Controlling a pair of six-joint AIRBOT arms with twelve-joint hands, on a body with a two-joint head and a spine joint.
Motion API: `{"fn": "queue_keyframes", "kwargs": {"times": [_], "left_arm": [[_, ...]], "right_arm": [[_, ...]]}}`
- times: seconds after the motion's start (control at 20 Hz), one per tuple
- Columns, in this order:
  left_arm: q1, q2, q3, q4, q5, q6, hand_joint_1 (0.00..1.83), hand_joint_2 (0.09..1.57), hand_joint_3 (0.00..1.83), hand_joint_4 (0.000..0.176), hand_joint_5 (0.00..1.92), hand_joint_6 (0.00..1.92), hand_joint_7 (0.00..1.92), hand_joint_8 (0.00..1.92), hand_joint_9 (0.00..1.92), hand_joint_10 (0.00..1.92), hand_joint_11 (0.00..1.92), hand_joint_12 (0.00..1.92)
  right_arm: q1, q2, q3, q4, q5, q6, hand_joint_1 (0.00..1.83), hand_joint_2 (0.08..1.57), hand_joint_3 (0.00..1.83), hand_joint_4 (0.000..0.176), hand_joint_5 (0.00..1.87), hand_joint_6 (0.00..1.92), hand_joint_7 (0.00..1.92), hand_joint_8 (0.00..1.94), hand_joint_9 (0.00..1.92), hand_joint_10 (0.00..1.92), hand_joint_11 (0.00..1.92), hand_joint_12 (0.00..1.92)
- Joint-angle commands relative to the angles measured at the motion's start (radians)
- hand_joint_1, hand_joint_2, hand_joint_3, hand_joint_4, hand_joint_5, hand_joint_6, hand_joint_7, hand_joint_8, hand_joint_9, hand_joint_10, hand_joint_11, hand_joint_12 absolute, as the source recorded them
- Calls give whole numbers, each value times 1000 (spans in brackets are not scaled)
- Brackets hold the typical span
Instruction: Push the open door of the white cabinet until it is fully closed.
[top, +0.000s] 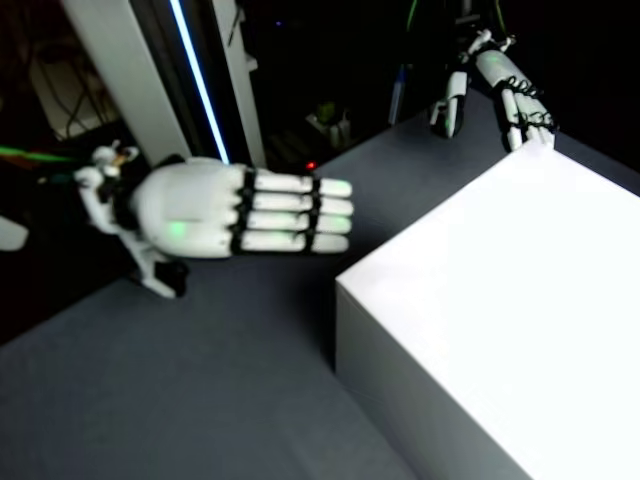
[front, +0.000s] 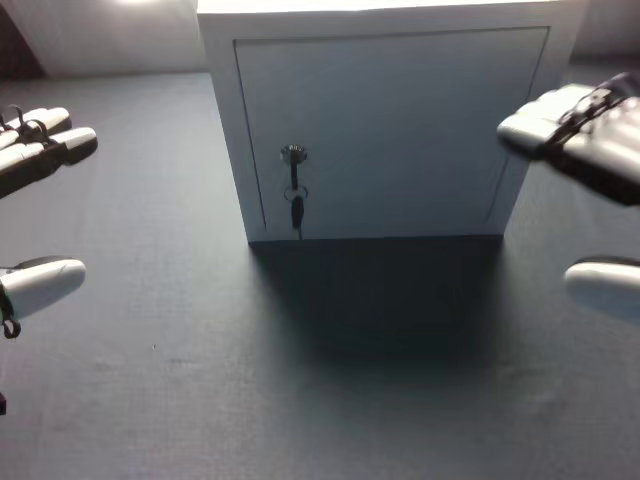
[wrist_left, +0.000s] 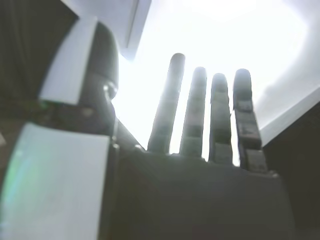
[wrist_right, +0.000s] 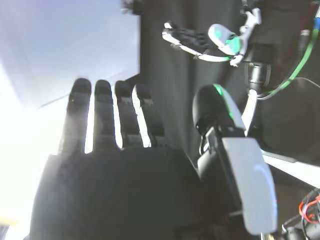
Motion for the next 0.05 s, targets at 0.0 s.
{"fn": "queue_keyframes", "kwargs": {"times": [0.0], "left_arm": [[-3, 0, -3, -26, -146, -4, 478, 1267, 0, 0, 165, 0, 15, 0, 0, 0, 0, 377]], "right_arm": [[-10, 14, -8, 44, 183, -9, 88, 1354, 0, 0, 0, 0, 0, 0, 0, 0, 0, 0]]}}
